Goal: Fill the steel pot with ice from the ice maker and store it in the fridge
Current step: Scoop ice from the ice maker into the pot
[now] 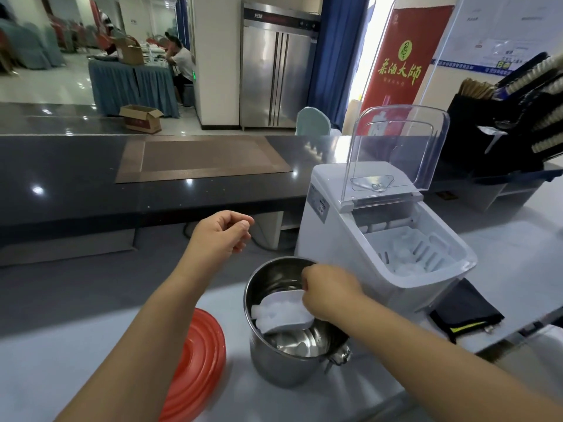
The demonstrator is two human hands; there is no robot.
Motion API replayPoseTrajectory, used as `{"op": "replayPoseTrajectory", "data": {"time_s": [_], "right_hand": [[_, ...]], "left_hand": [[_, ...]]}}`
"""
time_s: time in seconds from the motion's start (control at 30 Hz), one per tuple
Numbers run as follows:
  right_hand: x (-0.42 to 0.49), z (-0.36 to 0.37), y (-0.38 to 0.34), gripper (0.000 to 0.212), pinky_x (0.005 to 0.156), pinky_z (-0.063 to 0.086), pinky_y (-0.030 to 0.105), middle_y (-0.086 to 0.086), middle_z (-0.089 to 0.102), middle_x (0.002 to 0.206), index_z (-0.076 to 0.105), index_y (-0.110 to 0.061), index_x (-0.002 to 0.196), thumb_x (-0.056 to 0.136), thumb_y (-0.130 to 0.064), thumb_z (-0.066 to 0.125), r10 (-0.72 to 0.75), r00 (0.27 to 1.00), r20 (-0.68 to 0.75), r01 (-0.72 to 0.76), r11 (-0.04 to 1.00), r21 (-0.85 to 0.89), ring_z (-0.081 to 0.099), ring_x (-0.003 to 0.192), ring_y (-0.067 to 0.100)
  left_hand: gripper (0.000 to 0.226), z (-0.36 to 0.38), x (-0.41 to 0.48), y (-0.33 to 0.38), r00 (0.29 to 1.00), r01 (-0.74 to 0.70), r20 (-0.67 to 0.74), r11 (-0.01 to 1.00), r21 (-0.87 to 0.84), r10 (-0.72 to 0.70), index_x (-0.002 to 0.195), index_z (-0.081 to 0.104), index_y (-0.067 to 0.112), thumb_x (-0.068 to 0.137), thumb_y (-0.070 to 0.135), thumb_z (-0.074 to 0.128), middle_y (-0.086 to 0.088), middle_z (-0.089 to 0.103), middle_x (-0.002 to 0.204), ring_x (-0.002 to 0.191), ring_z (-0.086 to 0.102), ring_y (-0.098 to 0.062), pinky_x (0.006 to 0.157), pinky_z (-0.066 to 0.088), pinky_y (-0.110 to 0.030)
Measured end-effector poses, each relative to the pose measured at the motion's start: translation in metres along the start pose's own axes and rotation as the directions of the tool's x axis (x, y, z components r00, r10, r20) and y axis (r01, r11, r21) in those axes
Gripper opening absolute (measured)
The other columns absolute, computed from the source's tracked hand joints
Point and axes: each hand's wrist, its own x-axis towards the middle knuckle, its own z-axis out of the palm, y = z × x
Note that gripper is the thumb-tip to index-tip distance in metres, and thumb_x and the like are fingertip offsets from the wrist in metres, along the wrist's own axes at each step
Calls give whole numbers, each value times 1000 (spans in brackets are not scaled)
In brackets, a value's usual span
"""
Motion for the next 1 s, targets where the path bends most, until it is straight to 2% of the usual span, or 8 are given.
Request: {"op": "replayPoseTrajectory", "data": {"time_s": [0.07,0.2,0.5,0.6,0.63,0.7,0.83,1.0], "right_hand": [[5,11,-7,25,70,42,31,7,64,104,63,-14,105,86,-9,48,-27,1000,-5,27,999,-40,59,93,28],[15,25,-16,22,67,44,31,8,67,100,66,-13,103,87,-8,52,-52,999,8,52,994,-100,63,89,27],[24,19,-4,20,65,35,28,6,67,104,66,-13,100,87,-5,54,-144,989,-37,130,955,-265,63,95,28],[21,7,2,13,65,33,29,4,60,87,60,-15,87,86,-3,54,-163,986,-40,146,950,-275,62,95,28],[20,3,4,14,62,33,28,3,54,78,57,-16,81,85,-3,55,-170,984,-47,150,949,-278,62,90,28],[18,-7,8,13,53,28,26,1,47,73,58,-16,85,84,-3,56,-189,979,-82,158,945,-286,55,76,27],[8,-33,18,14,62,35,29,3,58,85,63,-20,96,88,-12,55,-216,961,-171,179,961,-209,47,74,25],[1,-69,42,9,66,44,27,-8,65,90,67,-30,90,84,-28,61,-167,961,-222,174,985,11,60,86,17]], "left_hand": [[16,-1,-1,-2,1000,9,-3,1000,-7,-9,90,67,17,94,10,53,-1,64,72,61,56,-9,56,48,-14],[16,-4,-1,-8,999,37,-13,999,-13,-37,90,68,15,94,10,53,-2,64,72,61,55,-9,56,48,-14],[16,4,11,-14,998,55,-20,998,-11,-55,91,68,14,94,10,53,-3,64,73,60,55,-9,56,48,-14],[16,11,16,-13,998,55,-12,998,-2,-55,92,68,15,94,11,53,-3,64,74,62,56,-10,57,47,-16],[16,14,18,-13,998,55,-9,998,1,-55,92,68,15,94,11,53,-2,65,74,62,56,-10,57,47,-17],[16,21,21,-10,999,53,0,999,3,-53,93,68,15,95,12,52,-2,65,75,63,57,-10,58,47,-17],[15,36,25,0,1000,19,18,999,26,-20,97,67,16,95,14,52,-4,66,80,68,59,-11,61,48,-17],[15,56,33,9,1000,4,22,1000,15,-4,96,68,17,94,14,53,-3,68,79,69,60,-10,62,50,-18]]}}
